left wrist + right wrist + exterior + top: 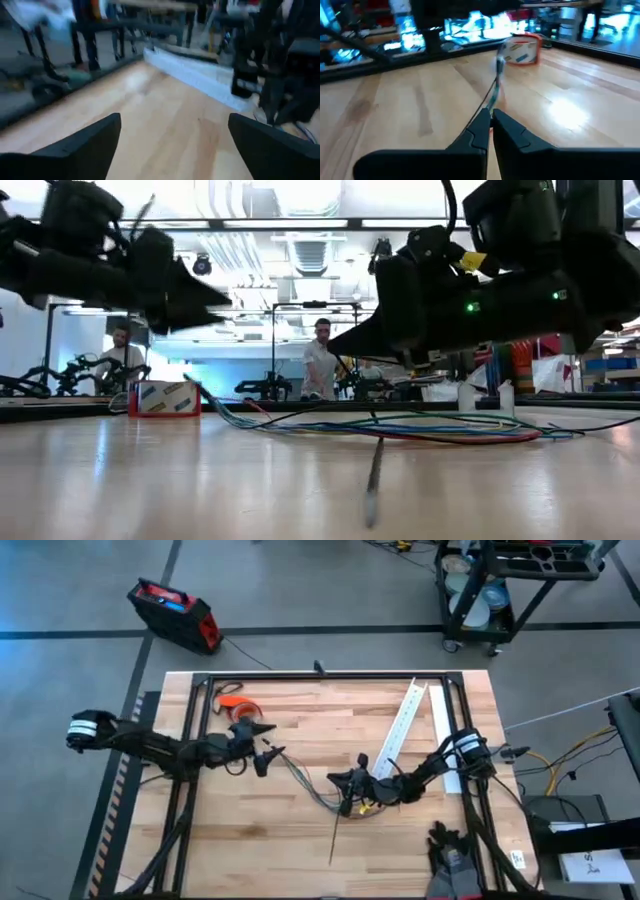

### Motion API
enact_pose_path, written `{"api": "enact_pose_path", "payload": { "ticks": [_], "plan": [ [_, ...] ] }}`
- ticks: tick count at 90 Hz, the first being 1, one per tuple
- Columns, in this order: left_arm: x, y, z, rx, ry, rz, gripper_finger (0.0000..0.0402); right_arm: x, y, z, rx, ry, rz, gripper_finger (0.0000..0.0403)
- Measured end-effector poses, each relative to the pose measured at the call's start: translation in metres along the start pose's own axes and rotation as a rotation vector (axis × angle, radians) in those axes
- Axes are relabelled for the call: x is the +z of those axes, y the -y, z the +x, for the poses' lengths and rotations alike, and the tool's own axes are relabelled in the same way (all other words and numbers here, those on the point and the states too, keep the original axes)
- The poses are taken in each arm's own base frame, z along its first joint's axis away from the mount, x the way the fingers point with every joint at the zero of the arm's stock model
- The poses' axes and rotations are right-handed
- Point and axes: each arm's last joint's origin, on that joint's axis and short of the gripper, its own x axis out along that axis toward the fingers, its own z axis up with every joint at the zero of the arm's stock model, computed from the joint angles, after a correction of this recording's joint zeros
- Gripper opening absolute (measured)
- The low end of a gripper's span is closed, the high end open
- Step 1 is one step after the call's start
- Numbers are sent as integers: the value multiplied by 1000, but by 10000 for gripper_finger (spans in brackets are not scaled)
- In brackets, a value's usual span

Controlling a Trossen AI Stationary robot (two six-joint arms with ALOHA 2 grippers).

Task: Ziptie cables
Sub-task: Wrap the cables together using a black zip tie

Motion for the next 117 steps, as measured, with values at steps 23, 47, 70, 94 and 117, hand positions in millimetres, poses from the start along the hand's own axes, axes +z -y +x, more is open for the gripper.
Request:
{"api": "enact_pose_path", "payload": {
  "ticks": [23, 47, 70, 94, 117],
  "plan": [
    [-6, 8, 0, -146, -62, -166, 345, 3, 2, 1, -51, 30, 93, 0],
    [-31, 46, 33, -247, -36, -200, 345, 6, 0, 4, -48, 47, 74, 0],
    [-68, 78, 88, -302, -124, -187, 345, 9, -2, 5, -23, 58, 48, 0],
    [-84, 85, 110, -352, -94, -250, 345, 13, -7, 3, 51, 91, 12, 0],
    [-96, 89, 120, -354, -57, -251, 307, 14, -8, 3, 58, 95, -6, 0]
  ]
}}
